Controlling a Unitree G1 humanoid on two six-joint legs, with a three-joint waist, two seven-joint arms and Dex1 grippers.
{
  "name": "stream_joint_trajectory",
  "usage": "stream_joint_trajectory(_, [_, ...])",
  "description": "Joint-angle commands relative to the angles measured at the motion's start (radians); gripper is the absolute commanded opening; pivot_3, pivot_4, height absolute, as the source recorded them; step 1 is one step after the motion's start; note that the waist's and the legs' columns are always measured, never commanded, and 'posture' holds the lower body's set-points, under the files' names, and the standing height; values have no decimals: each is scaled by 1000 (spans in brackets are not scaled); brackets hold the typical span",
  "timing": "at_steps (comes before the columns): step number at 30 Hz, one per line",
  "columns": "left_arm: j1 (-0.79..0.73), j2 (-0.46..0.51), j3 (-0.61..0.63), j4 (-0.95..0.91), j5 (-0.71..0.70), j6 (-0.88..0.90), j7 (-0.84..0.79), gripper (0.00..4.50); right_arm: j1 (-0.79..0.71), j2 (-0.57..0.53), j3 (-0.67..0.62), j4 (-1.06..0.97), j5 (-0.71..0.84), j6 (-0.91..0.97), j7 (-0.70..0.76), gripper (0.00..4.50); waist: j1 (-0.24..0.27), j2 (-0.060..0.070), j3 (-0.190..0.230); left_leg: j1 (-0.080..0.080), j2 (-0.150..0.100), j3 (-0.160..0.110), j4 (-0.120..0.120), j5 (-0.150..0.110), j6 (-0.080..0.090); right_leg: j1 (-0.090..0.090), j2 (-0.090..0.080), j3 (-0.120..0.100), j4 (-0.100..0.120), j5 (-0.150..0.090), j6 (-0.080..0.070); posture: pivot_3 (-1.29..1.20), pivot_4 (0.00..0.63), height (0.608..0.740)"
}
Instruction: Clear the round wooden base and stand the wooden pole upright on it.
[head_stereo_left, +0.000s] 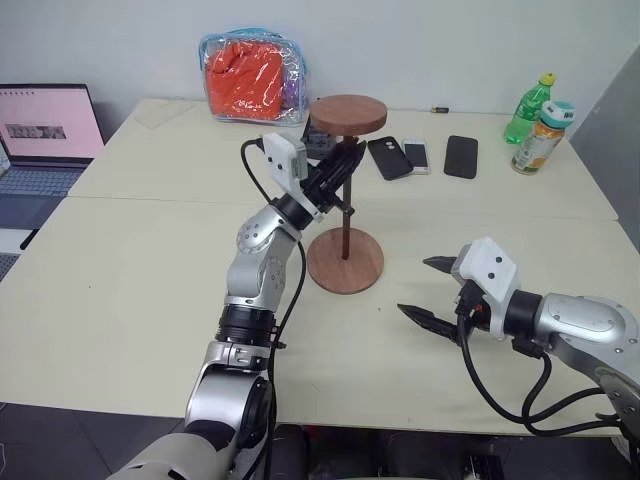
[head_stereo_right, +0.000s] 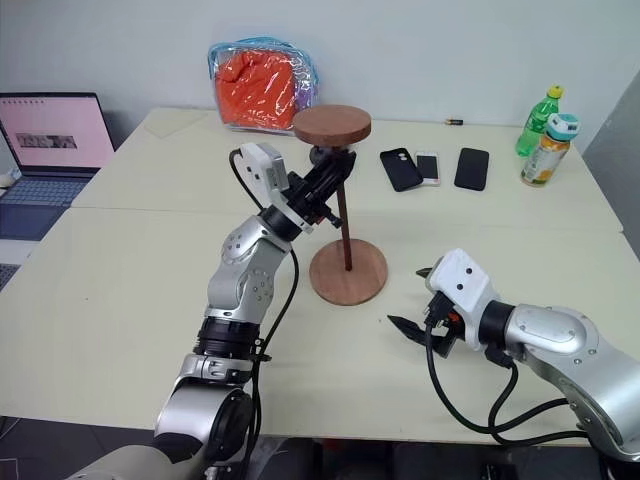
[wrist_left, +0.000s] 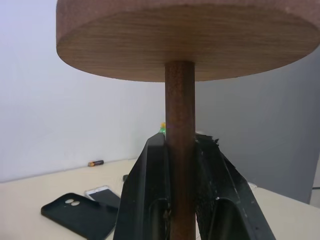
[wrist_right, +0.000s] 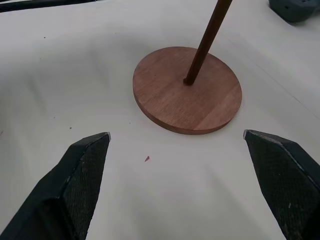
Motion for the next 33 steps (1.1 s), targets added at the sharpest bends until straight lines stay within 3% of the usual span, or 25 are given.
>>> stream_joint_trajectory(1, [-16,1,-1,-10,2,-23,-11,262,-6,5,-12,-38,5,2,-14,4500,0,0,0,0,0,0,0,0,0,0,0,0,0,0,0,0,150,740])
stream_joint_trajectory(19, [51,11,-36,-77,2,17,-33,262,14,14,-16,-50,17,8,-33,4500,0,0,0,1,1,0,0,0,0,0,0,0,0,0,0,0,150,740])
stream_joint_trajectory(33, [68,33,-39,-36,43,-52,-32,262,26,15,-19,-57,21,11,-33,4500,-1,0,-1,2,1,0,0,0,0,1,0,0,1,0,0,0,150,740])
